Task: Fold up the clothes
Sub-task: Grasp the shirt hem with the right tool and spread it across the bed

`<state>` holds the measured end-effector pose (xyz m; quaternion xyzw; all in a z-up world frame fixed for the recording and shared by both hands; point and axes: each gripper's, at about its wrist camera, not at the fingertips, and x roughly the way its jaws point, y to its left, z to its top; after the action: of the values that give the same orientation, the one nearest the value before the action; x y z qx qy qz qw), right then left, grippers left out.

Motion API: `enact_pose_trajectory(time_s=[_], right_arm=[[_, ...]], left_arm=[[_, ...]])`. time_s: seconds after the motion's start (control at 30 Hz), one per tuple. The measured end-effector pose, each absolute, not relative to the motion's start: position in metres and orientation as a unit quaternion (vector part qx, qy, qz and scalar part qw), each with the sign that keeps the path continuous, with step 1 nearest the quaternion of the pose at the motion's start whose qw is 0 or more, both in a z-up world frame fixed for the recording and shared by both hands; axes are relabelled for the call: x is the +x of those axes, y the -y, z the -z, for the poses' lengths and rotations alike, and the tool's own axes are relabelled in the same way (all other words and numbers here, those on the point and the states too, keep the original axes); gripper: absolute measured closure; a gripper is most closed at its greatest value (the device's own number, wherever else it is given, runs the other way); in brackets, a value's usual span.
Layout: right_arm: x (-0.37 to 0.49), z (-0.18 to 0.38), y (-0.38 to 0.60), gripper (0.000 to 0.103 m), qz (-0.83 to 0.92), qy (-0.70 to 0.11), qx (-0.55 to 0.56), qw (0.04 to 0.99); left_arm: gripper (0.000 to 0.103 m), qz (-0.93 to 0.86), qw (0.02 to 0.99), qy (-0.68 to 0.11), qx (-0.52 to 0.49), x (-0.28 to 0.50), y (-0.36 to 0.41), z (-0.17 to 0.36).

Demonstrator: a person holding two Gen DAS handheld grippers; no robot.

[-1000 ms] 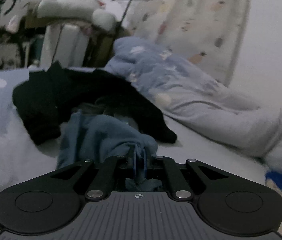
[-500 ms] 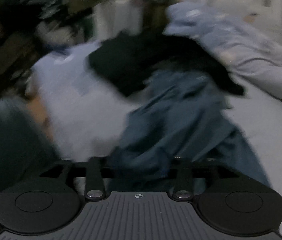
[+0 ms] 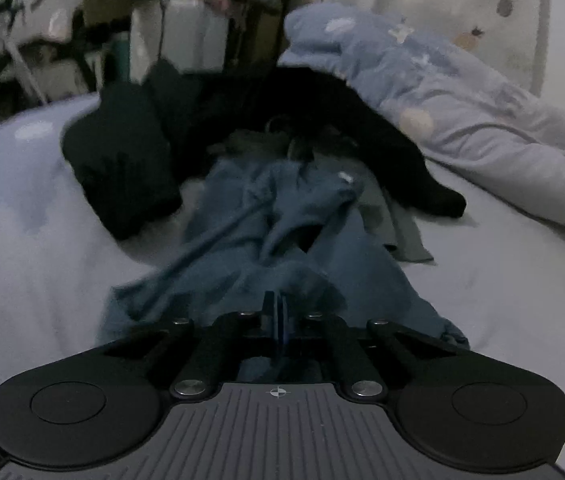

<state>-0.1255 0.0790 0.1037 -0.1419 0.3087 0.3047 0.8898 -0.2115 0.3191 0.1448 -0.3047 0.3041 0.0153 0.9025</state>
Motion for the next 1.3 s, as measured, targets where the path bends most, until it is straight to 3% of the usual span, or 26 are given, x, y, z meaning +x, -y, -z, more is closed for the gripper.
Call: enact_pose_trajectory(time_s=[0.3, 0.6, 0.7, 0.73, 0.83, 0.9, 1.07, 1.3], right_arm=[[-0.242, -0.181, -0.077, 0.100, -0.468, -0.248, -0.099, 0.842], [-0.314, -0.142, -0.114, 0.099, -0.576, -0.345, -0.170, 0.722], [-0.327, -0.137, -0.115, 0.092, -0.595, -0.357, -0.194, 0.694], [-0.326, -0.140, -0.113, 0.088, -0.594, -0.356, -0.186, 0.696], [-0.304, -0.153, -0.101, 0.063, -0.559, -0.347, -0.160, 0.736], [-0.276, -0.158, -0.095, 0.056, -0.506, -0.332, -0.158, 0.780], [-0.213, -0.158, -0.106, 0.056, -0.406, -0.302, -0.194, 0.840], [-0.164, -0.108, -0.178, 0.056, -0.407, -0.335, -0.268, 0.807]], left_arm=[[0.000, -0.023, 0.897, -0.302, -0.322, -0.225, -0.324, -0.144], [0.000, -0.020, 0.895, -0.304, -0.326, -0.250, -0.320, -0.145], [0.000, -0.022, 0.894, -0.306, -0.328, -0.259, -0.320, -0.144], [0.000, -0.024, 0.893, -0.305, -0.329, -0.262, -0.321, -0.144], [0.000, -0.034, 0.892, -0.301, -0.336, -0.268, -0.327, -0.142], [0.000, -0.036, 0.891, -0.300, -0.340, -0.271, -0.329, -0.141], [0.000, -0.033, 0.891, -0.297, -0.342, -0.273, -0.329, -0.139], [0.000, -0.031, 0.885, -0.294, -0.360, -0.274, -0.335, -0.135]])
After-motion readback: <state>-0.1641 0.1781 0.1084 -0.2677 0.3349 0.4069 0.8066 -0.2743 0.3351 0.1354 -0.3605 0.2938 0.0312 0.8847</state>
